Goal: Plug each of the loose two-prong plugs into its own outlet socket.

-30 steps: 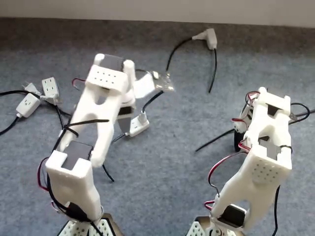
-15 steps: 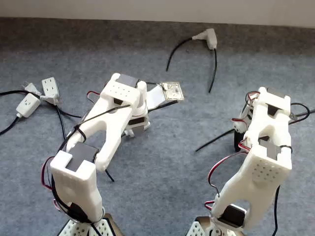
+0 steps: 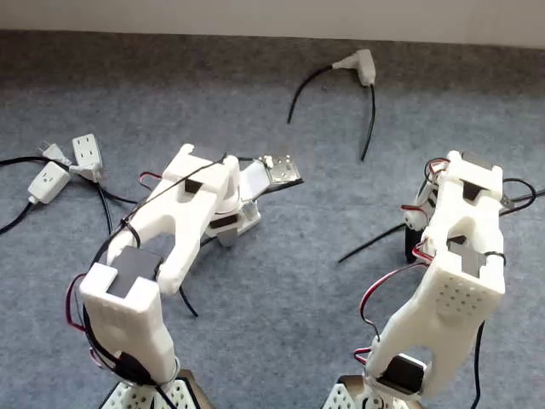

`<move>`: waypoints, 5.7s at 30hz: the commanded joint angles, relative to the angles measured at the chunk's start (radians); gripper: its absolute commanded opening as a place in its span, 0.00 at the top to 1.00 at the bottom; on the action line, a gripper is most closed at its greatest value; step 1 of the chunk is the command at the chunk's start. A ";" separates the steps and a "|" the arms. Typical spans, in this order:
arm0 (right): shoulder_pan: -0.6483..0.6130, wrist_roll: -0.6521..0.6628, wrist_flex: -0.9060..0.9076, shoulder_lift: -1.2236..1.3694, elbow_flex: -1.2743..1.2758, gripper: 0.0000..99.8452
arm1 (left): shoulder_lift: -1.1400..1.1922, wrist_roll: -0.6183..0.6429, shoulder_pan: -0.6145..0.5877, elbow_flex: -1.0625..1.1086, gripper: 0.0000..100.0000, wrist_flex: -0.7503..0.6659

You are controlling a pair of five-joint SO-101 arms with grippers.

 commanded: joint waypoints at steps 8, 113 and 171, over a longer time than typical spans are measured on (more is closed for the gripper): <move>-0.024 -0.003 -0.038 0.008 0.013 0.66 | -0.045 0.049 0.019 -0.061 0.85 -0.035; -0.039 -0.003 -0.039 0.010 0.012 0.66 | 0.467 0.666 -0.424 -1.877 0.74 0.417; -0.041 -0.003 -0.039 0.010 0.010 0.66 | 1.129 0.760 -0.587 -1.877 0.95 0.351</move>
